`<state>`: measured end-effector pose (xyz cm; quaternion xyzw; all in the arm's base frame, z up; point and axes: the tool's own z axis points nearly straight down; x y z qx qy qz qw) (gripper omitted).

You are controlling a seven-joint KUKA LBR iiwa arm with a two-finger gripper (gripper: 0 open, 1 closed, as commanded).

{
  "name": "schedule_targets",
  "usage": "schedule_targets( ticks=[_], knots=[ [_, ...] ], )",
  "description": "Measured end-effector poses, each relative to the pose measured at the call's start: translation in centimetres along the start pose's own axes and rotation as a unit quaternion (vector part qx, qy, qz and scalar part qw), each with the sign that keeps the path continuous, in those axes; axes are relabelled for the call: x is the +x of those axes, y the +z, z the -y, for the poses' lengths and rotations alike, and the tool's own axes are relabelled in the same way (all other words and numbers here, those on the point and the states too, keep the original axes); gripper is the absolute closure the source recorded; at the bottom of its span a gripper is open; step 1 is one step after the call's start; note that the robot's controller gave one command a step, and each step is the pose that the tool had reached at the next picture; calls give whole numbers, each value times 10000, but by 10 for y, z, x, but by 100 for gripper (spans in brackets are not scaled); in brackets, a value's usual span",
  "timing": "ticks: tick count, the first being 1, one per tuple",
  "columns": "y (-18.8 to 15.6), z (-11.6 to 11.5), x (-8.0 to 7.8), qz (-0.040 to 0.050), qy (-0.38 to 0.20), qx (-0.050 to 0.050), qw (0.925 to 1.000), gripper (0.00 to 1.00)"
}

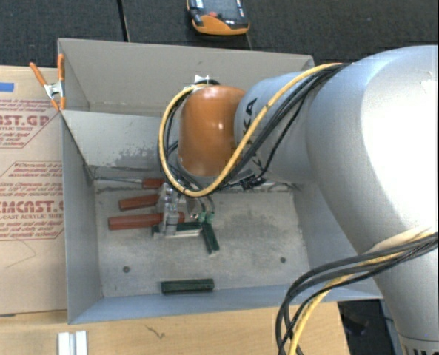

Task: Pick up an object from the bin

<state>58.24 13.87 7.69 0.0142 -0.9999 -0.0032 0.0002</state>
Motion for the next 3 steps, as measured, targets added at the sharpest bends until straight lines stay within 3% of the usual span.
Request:
schedule_targets(
  ticks=[3],
  knots=[
    [-42,1,2,-12,3,26,10000,100]
  ],
)
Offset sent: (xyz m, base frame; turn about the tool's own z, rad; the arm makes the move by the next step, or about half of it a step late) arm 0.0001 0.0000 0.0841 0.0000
